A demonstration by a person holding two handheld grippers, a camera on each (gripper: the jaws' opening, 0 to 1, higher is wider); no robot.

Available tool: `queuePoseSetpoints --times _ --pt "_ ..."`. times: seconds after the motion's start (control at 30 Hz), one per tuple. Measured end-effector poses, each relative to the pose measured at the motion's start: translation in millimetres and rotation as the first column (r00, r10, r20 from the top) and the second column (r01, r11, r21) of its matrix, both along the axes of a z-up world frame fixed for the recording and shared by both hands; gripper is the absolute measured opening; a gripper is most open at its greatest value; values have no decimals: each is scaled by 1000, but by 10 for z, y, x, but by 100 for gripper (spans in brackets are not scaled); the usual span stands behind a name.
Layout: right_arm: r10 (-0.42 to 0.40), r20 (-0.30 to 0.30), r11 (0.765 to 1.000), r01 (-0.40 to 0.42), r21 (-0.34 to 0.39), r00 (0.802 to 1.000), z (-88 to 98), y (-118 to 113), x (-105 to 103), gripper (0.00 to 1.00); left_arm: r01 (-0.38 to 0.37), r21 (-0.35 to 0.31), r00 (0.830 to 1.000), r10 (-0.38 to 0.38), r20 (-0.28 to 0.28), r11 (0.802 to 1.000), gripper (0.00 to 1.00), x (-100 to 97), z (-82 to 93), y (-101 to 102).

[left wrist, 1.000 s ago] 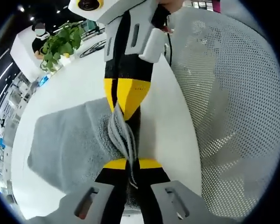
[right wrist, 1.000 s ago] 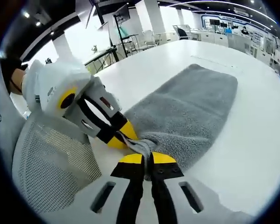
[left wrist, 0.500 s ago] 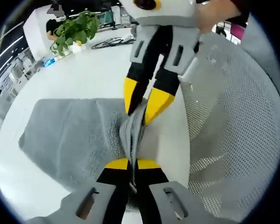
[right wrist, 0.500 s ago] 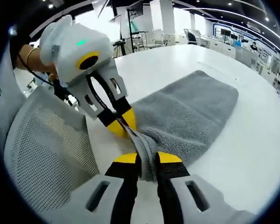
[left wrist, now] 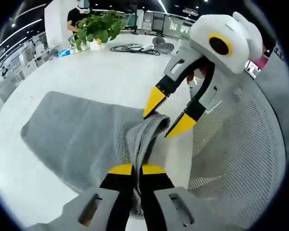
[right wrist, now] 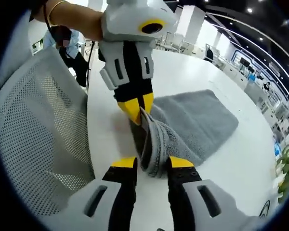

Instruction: Fold the towel on the table until its edges align and the towel forms a compact rectangular stack.

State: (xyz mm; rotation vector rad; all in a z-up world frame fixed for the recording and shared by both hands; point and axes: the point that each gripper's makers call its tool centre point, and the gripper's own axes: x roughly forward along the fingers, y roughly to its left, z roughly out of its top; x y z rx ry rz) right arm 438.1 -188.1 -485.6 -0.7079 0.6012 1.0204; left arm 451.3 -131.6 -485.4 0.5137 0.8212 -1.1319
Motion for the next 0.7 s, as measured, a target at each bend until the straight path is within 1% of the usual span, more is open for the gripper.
queuePoseSetpoints --times 0.07,0.1,0.13,0.17,0.23,0.27,0.3,0.4,0.5,0.53,0.57,0.63,0.7 --pt "28 34 999 -27 -22 999 13 -32 -3 23 -14 -11 1000 14 -2 1000 4 20 10 6" --pt "44 52 998 -43 -36 998 21 -51 -5 23 -35 -33 999 35 -9 999 4 48 27 8" --pt "52 58 998 -49 -42 997 36 -56 -12 24 -47 -45 999 47 -16 998 4 56 34 4" --pt "69 69 996 -65 -57 995 39 -75 -19 24 -79 -76 996 76 -41 994 4 65 64 -10" --pt "112 96 990 -102 -97 989 25 -105 -14 25 -117 -106 991 110 -72 987 4 90 103 -7" --pt "121 105 988 -110 -108 987 29 -111 -9 25 -123 -110 991 115 -75 986 4 98 111 -3" --pt "152 138 981 -131 -146 979 29 -126 13 26 -138 -120 988 129 -80 983 4 132 131 15" --pt "197 180 966 -160 -202 964 6 -137 64 26 -174 -142 982 161 -100 974 4 191 136 48" --pt "244 205 947 -188 -260 948 -42 -143 107 26 -184 -152 980 169 -110 971 4 182 165 31" --pt "262 228 943 -199 -268 938 -25 -118 130 26 -185 -153 979 169 -112 971 4 178 163 28" --pt "269 236 941 -203 -270 934 -17 -105 138 25 -186 -154 979 169 -114 970 4 166 166 17" --pt "272 237 941 -206 -269 933 5 -87 142 24 -187 -156 978 170 -118 970 4 155 161 13" --pt "294 246 934 -223 -279 924 21 -59 172 24 -181 -153 979 163 -121 972 4 118 139 3"
